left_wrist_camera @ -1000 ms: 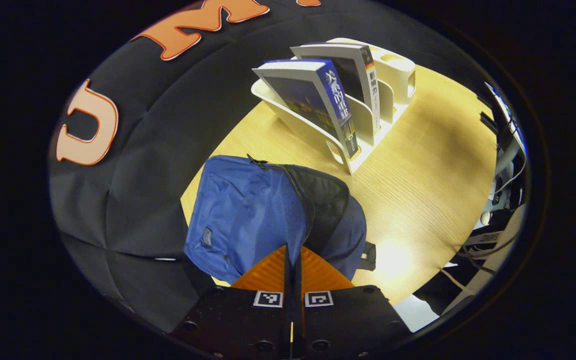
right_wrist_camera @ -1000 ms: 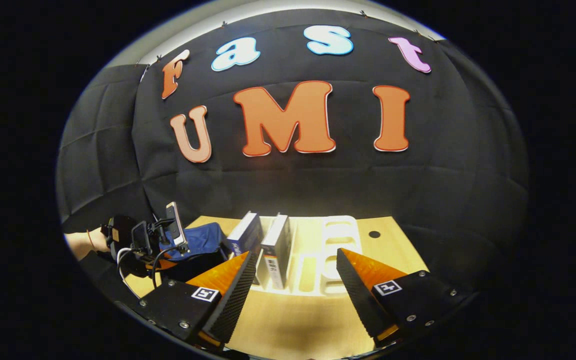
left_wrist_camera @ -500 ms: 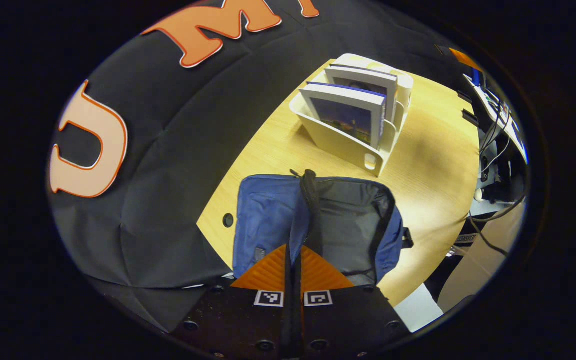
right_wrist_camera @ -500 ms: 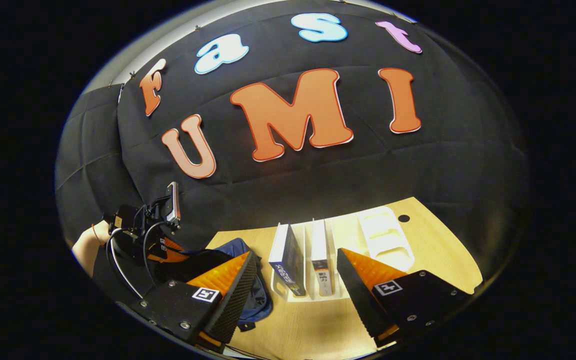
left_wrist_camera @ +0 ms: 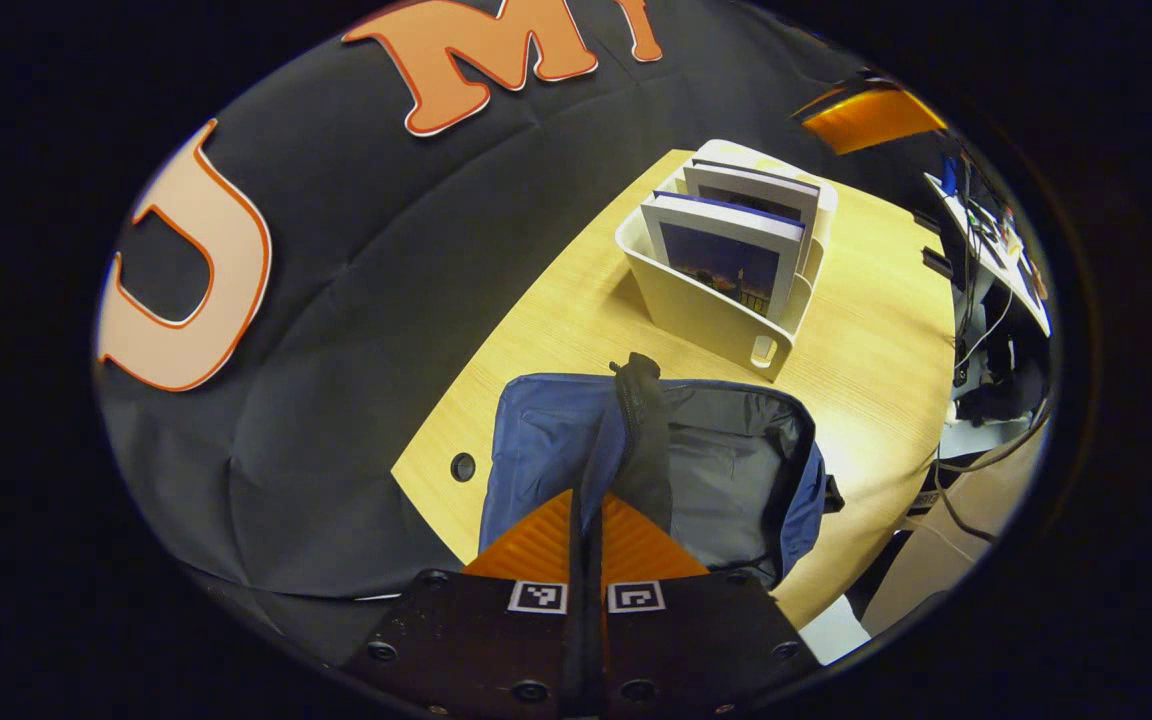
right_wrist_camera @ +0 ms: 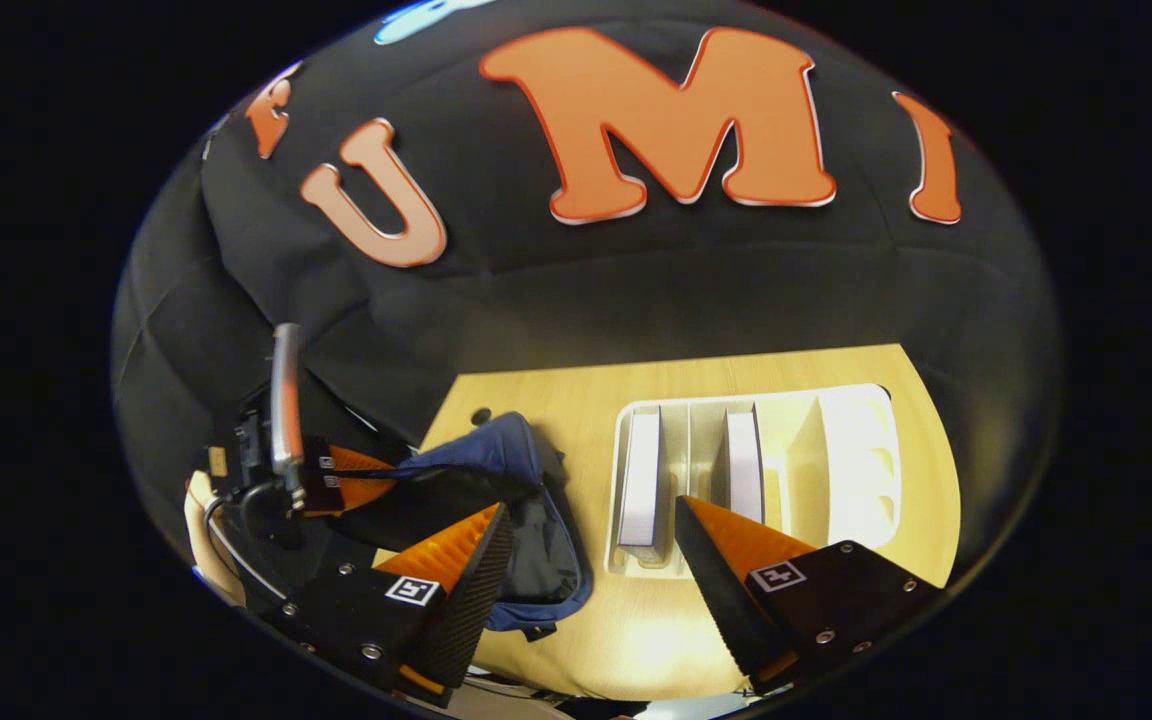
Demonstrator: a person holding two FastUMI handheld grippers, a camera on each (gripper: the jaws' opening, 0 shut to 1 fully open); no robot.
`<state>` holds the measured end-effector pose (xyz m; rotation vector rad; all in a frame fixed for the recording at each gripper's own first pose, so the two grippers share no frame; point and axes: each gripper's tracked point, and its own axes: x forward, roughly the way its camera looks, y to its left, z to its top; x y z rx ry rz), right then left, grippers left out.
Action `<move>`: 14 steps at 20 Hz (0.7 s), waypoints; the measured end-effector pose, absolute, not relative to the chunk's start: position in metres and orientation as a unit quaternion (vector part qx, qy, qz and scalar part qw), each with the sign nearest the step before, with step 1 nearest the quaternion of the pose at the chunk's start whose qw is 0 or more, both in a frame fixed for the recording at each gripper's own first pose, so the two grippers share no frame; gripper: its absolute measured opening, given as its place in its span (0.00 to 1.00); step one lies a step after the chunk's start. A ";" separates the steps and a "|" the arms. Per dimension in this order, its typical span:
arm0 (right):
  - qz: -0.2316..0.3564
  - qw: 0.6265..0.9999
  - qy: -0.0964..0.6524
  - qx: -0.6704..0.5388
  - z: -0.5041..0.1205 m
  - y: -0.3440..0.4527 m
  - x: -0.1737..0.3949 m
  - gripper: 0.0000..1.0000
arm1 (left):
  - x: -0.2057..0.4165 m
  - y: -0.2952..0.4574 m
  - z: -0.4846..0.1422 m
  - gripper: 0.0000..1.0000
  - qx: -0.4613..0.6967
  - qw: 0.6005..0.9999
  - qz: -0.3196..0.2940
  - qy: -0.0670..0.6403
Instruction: Open the schoolbag, grab two books from the bookshelf and put them into the schoolbag.
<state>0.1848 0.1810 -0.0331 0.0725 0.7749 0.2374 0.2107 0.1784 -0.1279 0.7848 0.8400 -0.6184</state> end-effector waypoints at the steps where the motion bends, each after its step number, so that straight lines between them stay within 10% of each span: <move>1: 0.109 0.908 0.403 0.025 -0.046 0.184 0.198 0.97 | 0.211 0.179 -0.130 0.01 0.362 0.795 -0.290 0.390; 14: 0.023 0.830 0.558 -0.011 -0.158 0.178 0.268 0.97 | 0.217 0.184 -0.141 0.01 0.352 0.789 -0.309 0.397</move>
